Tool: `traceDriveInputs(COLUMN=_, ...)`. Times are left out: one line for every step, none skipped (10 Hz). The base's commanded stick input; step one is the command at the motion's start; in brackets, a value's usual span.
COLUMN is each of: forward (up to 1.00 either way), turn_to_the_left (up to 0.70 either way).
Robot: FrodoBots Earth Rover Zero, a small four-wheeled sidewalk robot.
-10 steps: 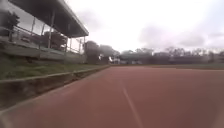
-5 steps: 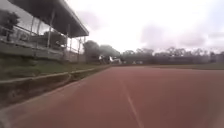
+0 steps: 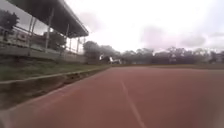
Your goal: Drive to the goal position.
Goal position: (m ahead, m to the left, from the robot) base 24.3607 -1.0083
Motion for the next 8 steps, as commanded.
traceDriveInputs(forward=0.70, turn_to_the_left=0.01)
traceDriveInputs(forward=0.70, turn_to_the_left=0.01)
traceDriveInputs(forward=0.70, turn_to_the_left=0.01)
traceDriveInputs(forward=0.70, turn_to_the_left=0.01)
traceDriveInputs(forward=0.70, turn_to_the_left=0.00)
traceDriveInputs(forward=0.70, turn_to_the_left=-0.04)
traceDriveInputs(forward=0.70, turn_to_the_left=-0.09)
traceDriveInputs(forward=0.70, turn_to_the_left=-0.34)
